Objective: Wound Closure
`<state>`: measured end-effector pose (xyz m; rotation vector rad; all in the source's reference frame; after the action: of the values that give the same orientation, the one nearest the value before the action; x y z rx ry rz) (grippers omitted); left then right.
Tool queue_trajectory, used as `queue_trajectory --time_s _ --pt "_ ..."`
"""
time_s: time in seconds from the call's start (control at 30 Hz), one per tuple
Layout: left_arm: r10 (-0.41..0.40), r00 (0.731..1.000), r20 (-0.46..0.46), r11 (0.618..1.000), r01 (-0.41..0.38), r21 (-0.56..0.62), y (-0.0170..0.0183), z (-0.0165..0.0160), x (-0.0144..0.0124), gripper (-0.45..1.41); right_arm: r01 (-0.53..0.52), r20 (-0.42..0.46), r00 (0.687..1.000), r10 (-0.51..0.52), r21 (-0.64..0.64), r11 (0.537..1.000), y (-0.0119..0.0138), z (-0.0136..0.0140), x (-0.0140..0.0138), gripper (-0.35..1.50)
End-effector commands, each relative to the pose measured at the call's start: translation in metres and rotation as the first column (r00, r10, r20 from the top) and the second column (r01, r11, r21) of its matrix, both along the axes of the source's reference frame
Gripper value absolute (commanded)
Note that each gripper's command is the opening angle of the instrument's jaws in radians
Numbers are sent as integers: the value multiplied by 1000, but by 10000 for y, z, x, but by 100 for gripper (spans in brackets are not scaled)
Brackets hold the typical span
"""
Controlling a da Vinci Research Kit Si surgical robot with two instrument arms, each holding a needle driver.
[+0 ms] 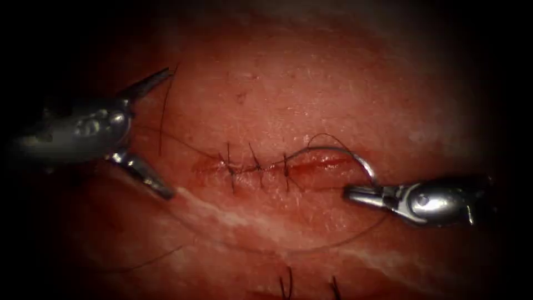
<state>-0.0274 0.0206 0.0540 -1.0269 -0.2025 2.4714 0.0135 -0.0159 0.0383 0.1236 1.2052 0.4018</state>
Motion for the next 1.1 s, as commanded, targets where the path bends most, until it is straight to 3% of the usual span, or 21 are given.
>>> queue_trajectory --time_s 0.03,0.13,0.33,0.67,0.83,0.93,0.97,1.1 --pt "-1 1000 4 1000 1 8 -2 6 -2 103 -1 3 1000 1 7 1000 -13 5 -4 -30" --pt "11 1000 20 1000 -11 23 4 -1 15 91 -2 1 1000 2 5 1000 -14 5 -6 -30" --pt "-42 995 90 999 42 -1 33 1 47 81 2 -5 1000 -2 2 1000 -19 8 -1 -30" --pt "-9 996 94 1000 11 -16 46 22 102 64 1 -7 1000 -1 -3 1000 -24 10 -2 -30" --pt "-25 996 88 1000 25 -3 53 29 77 62 4 -3 1000 -4 -5 1000 -25 15 2 -30" --pt "-84 990 116 996 82 26 58 35 56 64 4 -4 1000 -4 -6 1000 -27 15 5 -30" --pt "-125 984 131 992 122 30 58 45 38 71 5 -6 1000 -5 -6 1000 -27 15 7 -30" --pt "-145 981 132 989 144 17 49 77 -2 73 7 -10 1000 -7 -7 1000 -29 17 13 -30"
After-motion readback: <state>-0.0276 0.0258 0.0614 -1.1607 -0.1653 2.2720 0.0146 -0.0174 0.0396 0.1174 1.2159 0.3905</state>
